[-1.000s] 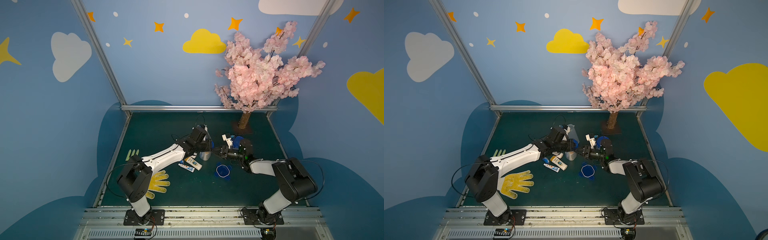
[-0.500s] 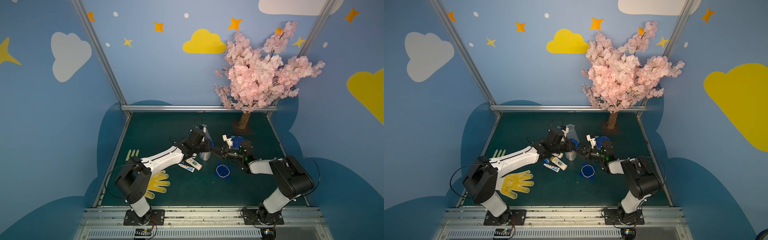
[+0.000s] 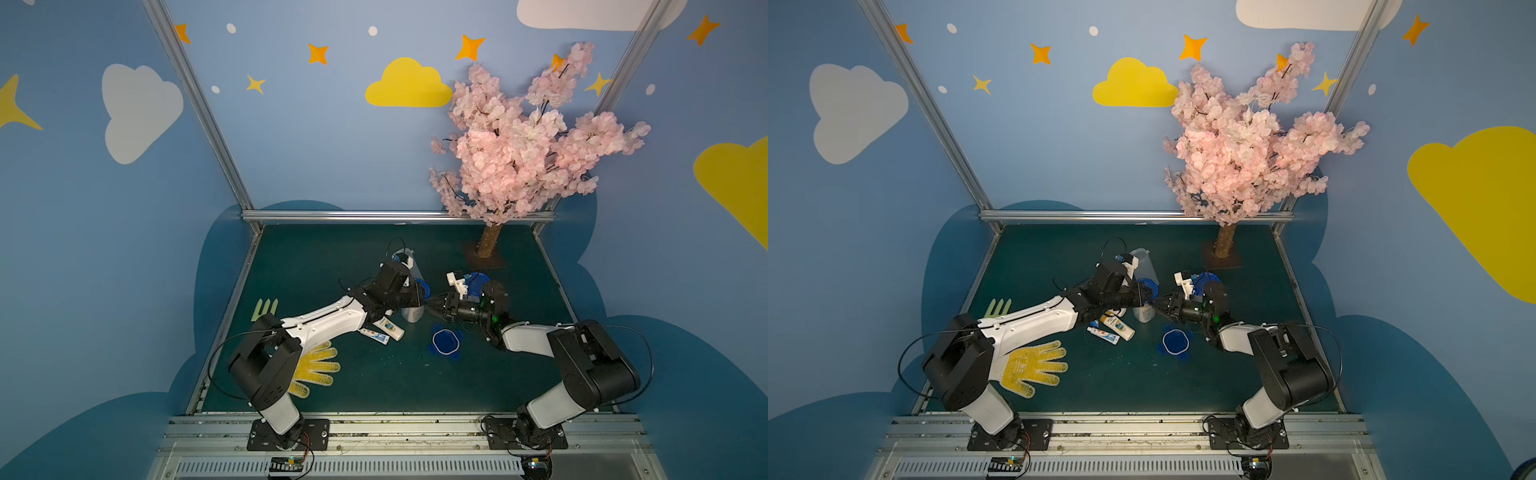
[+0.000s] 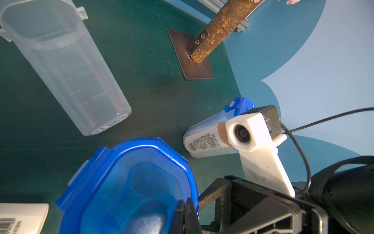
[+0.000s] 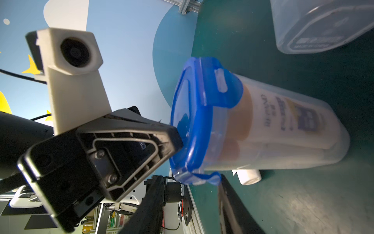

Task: Take out toiletry kits
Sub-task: Unfasten the latch on the container.

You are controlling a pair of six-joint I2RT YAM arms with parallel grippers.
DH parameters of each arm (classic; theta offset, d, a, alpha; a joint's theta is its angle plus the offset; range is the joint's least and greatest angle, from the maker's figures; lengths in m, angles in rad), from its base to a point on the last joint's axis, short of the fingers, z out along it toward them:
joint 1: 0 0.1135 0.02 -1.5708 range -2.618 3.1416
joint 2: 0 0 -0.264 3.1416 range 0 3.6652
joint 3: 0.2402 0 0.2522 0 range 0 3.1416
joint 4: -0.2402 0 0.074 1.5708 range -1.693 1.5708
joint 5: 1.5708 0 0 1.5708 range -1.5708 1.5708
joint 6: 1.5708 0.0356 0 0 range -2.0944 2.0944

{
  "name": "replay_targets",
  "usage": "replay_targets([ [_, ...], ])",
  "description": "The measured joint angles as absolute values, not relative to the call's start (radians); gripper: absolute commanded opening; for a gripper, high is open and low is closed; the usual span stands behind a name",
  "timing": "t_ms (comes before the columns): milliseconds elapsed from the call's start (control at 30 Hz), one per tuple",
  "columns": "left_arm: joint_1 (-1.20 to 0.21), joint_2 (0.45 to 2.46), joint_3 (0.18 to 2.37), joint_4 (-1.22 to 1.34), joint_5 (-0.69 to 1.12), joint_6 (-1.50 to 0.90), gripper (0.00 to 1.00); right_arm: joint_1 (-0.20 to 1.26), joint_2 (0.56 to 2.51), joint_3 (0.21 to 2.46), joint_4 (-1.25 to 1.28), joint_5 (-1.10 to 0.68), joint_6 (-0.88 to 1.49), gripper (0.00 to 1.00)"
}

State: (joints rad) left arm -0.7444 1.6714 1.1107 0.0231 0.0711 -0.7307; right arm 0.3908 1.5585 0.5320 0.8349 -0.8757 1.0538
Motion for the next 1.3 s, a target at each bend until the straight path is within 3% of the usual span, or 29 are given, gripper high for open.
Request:
replay_targets([
  [533, -0.793, 1.692, 1.133, 0.01, -0.023, -0.73, 0.02, 0.393, 1.47, 0.529, 0.84, -0.93, 1.023, 0.23],
  [900, -0.819, 1.691, 1.145, -0.012, -0.031, -0.73, 0.02, 0.388, 1.458, 0.548, 0.906, -0.945, 0.997, 0.23],
  [1300, -0.817, 1.655, 1.195, -0.178, -0.067, -0.715, 0.02, 0.39, 1.426, 0.574, 0.753, -0.945, 0.891, 0.23],
])
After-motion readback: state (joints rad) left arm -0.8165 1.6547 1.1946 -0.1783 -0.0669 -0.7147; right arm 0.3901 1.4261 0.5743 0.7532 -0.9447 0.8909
